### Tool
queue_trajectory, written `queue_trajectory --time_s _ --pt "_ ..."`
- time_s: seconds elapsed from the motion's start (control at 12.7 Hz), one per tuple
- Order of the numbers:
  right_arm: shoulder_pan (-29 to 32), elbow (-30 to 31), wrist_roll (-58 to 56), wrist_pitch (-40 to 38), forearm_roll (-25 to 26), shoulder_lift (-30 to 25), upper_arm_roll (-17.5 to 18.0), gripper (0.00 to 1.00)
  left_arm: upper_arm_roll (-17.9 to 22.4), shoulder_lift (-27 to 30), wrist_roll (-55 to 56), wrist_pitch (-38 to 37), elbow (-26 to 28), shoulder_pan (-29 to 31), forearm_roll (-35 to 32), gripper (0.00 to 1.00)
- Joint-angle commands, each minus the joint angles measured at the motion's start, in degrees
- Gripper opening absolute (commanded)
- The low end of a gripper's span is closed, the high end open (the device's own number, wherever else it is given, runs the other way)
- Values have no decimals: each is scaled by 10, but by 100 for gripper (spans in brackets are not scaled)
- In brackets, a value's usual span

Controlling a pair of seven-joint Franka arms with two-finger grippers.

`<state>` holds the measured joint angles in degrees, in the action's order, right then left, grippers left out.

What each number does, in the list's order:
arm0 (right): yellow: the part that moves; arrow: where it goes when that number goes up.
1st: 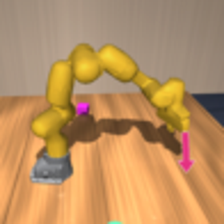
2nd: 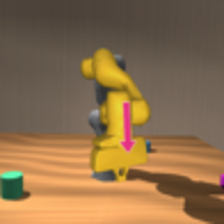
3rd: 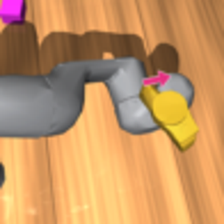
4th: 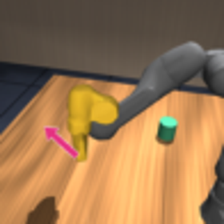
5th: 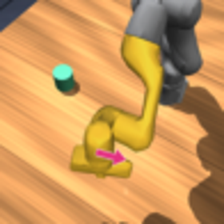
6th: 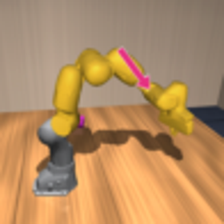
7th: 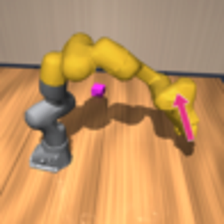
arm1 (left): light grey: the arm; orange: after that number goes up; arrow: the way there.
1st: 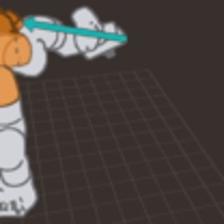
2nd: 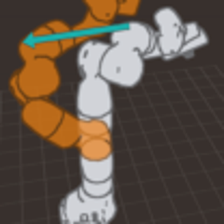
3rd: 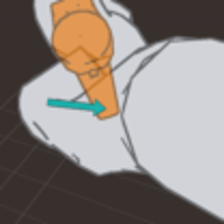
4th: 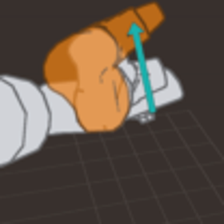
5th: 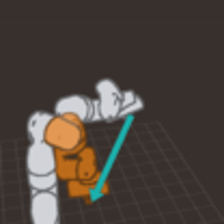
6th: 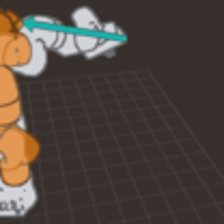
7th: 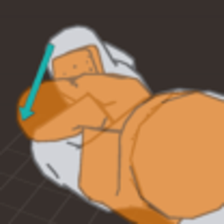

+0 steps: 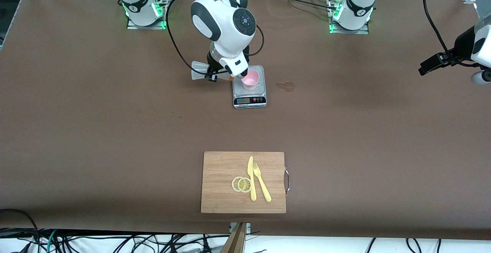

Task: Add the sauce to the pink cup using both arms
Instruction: 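Tilt the bottle nozzle over the pink cup with the right gripper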

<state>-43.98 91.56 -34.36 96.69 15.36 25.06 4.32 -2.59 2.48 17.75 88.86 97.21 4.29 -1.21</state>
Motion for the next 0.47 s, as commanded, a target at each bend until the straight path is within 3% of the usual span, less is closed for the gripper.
queue_trajectory --time_s 0.0,0.24,0.39 --pt "19 -15 -33 26 -1 4 2 41 -2 -6 -10 -1 -13 5 13 100" --pt "31 -15 -45 67 -5 4 3 43 -2 -6 -10 -1 -13 5 13 100" --pt "38 -10 -88 91 -37 1 2 44 -2 -6 -10 -1 -13 5 13 100"
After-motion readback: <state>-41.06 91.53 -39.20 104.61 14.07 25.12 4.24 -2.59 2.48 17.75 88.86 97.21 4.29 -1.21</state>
